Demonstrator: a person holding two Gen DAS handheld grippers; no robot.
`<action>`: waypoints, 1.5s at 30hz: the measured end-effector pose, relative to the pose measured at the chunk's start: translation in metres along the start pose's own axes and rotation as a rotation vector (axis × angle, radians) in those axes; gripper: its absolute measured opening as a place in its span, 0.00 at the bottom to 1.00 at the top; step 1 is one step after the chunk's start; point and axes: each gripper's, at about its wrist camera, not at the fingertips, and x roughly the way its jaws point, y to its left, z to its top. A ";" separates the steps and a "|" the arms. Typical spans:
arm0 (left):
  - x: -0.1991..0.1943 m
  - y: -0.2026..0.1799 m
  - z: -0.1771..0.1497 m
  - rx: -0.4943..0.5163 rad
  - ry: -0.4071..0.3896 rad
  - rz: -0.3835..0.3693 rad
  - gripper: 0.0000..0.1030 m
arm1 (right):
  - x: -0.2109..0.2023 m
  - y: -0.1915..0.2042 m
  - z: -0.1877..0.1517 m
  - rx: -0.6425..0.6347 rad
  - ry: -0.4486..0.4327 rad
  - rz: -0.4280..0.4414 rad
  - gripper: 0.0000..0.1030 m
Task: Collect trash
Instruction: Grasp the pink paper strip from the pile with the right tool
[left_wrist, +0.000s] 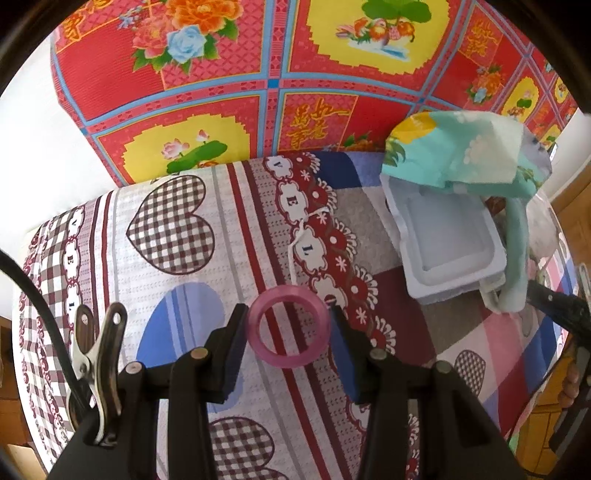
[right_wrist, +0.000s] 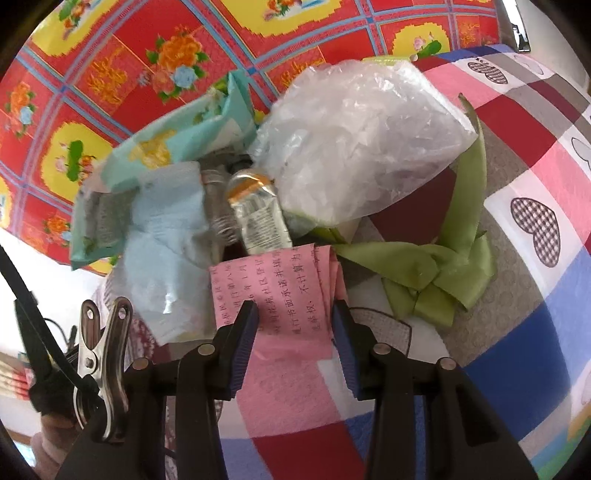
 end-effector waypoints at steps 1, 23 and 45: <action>-0.001 0.002 -0.002 0.001 0.000 0.001 0.44 | 0.002 0.001 0.000 -0.004 -0.004 -0.003 0.41; -0.031 0.031 -0.036 0.059 -0.009 -0.038 0.44 | -0.035 0.011 -0.074 0.038 -0.012 -0.016 0.08; -0.052 0.054 -0.047 0.028 -0.017 -0.036 0.44 | -0.022 0.065 -0.037 -0.513 0.059 -0.206 0.55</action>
